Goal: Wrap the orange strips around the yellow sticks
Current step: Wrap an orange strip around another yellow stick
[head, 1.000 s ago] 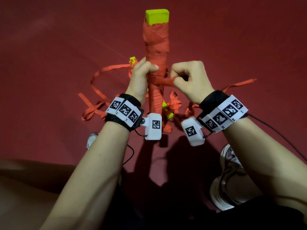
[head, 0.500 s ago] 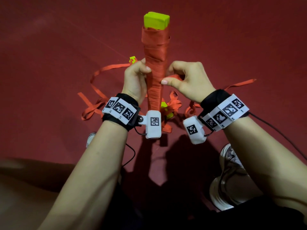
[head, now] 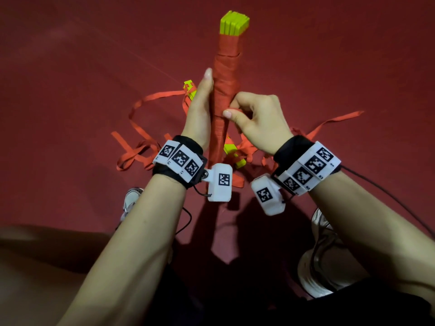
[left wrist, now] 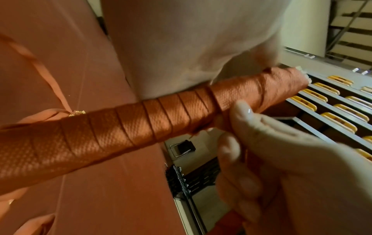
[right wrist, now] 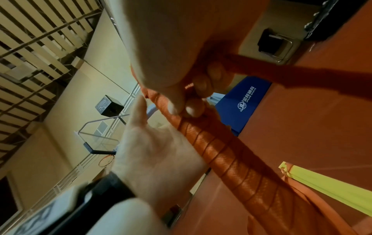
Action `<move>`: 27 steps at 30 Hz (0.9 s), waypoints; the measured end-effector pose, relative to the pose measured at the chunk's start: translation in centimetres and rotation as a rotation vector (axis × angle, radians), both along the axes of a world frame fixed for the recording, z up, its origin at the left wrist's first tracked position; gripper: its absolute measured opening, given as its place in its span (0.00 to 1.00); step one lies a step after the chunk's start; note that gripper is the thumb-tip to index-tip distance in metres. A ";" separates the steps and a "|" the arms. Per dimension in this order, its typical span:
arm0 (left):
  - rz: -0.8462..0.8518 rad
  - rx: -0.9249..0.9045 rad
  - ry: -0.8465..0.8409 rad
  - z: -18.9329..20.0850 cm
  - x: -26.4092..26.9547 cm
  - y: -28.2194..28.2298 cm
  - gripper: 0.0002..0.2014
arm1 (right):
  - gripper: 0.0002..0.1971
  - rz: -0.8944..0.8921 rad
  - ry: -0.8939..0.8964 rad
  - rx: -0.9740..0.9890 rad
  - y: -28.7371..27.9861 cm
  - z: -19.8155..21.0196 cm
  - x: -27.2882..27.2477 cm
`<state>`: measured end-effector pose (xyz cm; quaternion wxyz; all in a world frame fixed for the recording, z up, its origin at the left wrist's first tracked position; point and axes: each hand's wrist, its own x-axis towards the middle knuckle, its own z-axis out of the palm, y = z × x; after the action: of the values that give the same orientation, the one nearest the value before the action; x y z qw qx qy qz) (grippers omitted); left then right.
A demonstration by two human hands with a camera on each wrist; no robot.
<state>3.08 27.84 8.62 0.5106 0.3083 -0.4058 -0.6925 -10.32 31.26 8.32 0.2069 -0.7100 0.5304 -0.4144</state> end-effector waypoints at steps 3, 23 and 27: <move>-0.042 -0.123 -0.166 -0.5 0.3 0.0 0.23 | 0.09 0.056 -0.004 0.069 -0.1 0.5 -0.7; 0.031 -0.117 -0.212 -0.9 1.9 -0.1 0.05 | 0.05 0.019 -0.057 0.117 -0.2 0.1 -1.2; 0.017 -0.094 -0.208 -1.2 2.3 -0.2 0.09 | 0.04 -0.007 -0.031 0.028 -0.4 0.4 -1.5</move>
<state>5.35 27.69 7.46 0.4855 0.3575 -0.4859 -0.6328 -11.85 30.85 8.74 0.2236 -0.6986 0.5355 -0.4186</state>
